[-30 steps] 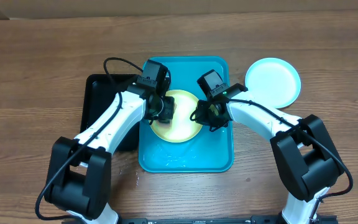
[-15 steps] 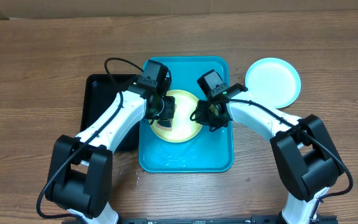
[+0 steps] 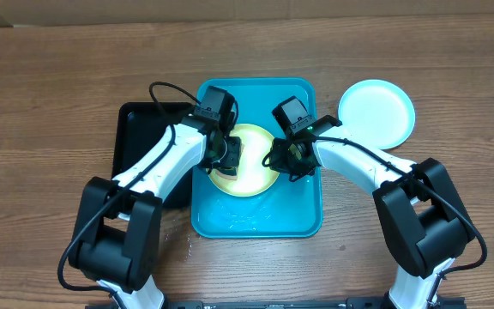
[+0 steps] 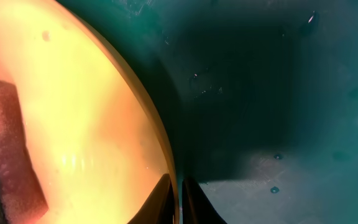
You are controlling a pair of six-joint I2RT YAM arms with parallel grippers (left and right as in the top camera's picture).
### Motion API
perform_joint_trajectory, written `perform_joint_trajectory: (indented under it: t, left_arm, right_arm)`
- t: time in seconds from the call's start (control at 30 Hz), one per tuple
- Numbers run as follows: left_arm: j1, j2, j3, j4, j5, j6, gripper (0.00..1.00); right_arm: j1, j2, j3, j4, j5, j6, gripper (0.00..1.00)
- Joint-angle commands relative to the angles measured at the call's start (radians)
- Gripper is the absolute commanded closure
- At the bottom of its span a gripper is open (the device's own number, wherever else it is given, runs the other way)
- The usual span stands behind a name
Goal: Clean dirty plates on tray and stack at the side
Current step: 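Scrub the yellow plate with the sponge while the right gripper holds it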
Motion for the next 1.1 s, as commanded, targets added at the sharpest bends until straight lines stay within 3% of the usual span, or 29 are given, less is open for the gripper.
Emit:
perform_joint_trajectory:
  t: [0.0, 0.6, 0.73, 0.77, 0.83, 1.07]
  left_arm:
    - [-0.006, 0.029, 0.003, 0.004, 0.005, 0.009, 0.74]
    - [-0.007, 0.063, -0.002, 0.023, 0.003, 0.013, 0.76]
    - [-0.007, 0.097, -0.002, 0.031, 0.0, 0.013, 0.83]
    - [-0.007, 0.108, -0.002, 0.035, 0.0, 0.013, 0.96]
    - [-0.007, 0.128, -0.002, 0.042, 0.008, 0.013, 0.96]
    - [-0.006, 0.143, -0.001, 0.06, 0.309, 0.038, 0.96]
  right_arm:
    - [0.006, 0.003, -0.007, 0.003, 0.016, 0.001, 0.92]
    - [0.006, 0.003, -0.007, 0.004, 0.016, 0.001, 0.96]
    - [0.006, 0.003, -0.007, 0.004, 0.016, 0.001, 0.96]
    - [0.006, 0.003, -0.007, 0.004, 0.016, 0.001, 0.96]
    - [0.006, 0.003, -0.007, 0.004, 0.016, 0.001, 0.96]
    - [0.006, 0.003, -0.007, 0.011, 0.01, 0.001, 0.96]
